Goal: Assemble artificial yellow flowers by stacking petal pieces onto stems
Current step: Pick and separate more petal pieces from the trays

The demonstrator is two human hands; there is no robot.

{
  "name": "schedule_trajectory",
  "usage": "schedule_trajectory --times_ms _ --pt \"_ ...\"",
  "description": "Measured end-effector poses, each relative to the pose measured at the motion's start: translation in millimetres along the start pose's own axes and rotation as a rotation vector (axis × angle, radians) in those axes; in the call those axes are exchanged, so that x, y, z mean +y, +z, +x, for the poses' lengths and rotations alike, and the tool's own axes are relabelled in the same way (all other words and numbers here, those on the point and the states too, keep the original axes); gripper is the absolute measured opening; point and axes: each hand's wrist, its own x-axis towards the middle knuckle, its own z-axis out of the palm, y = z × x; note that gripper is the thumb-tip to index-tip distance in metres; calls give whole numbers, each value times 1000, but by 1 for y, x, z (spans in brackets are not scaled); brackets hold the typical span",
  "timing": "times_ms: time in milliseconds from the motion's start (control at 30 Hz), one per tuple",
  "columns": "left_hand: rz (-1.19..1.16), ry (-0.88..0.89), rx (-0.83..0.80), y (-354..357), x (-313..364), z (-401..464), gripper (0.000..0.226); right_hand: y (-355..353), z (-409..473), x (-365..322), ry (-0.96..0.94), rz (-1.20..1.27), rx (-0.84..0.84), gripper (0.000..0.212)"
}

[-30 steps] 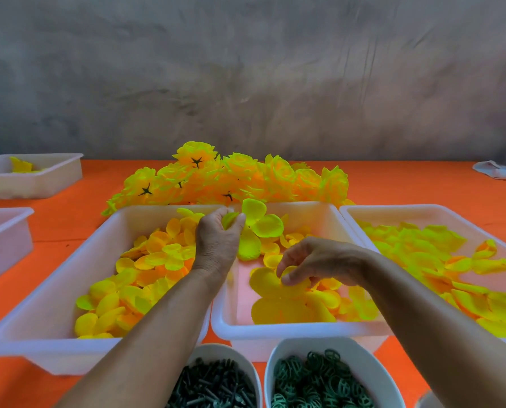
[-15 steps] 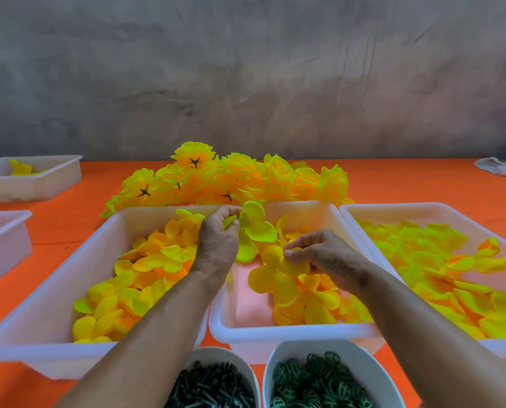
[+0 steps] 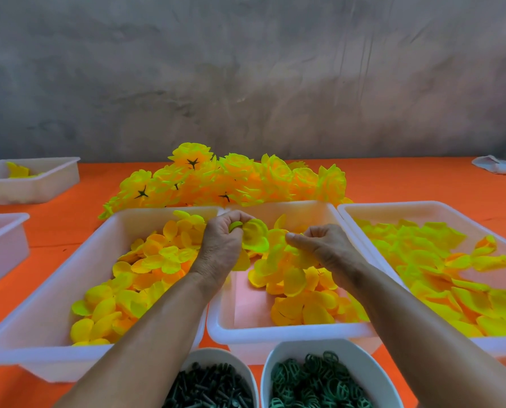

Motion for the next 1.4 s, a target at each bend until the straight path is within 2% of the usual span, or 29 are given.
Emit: schedule_trajectory --times_ms 167,300,467,533,633,800,867,967,1033,1100,1200,1400 --pt "21 39 -77 1 3 -2 34 2 3 1 -30 -59 101 37" --pt "24 53 -90 -1 6 -5 10 0 8 3 4 -109 234 37" --pt "147 53 -153 -2 7 -8 43 -1 10 4 20 -139 285 36" --pt "238 49 -181 -1 5 -8 39 0 9 3 28 -126 257 36" --pt "175 42 -199 1 1 -6 16 2 6 2 13 -74 207 40" --pt "89 -5 -91 1 0 -3 26 3 3 -5 5 40 197 51" --pt "10 -68 -26 0 -1 0 23 2 2 -6 12 52 222 55" --pt "-99 -166 26 1 -1 3 5 -1 2 -5 32 50 226 47" --pt "-128 -179 32 1 -1 4 12 0 3 -3 49 18 188 40" --pt "-146 -168 37 0 -2 4 5 1 3 -2 72 -15 122 36" --pt "-203 -156 60 -1 -2 4 19 2 3 -2 95 -29 36 37" --pt "-346 -164 219 -7 0 7 17 2 3 0 106 -108 -3 36"
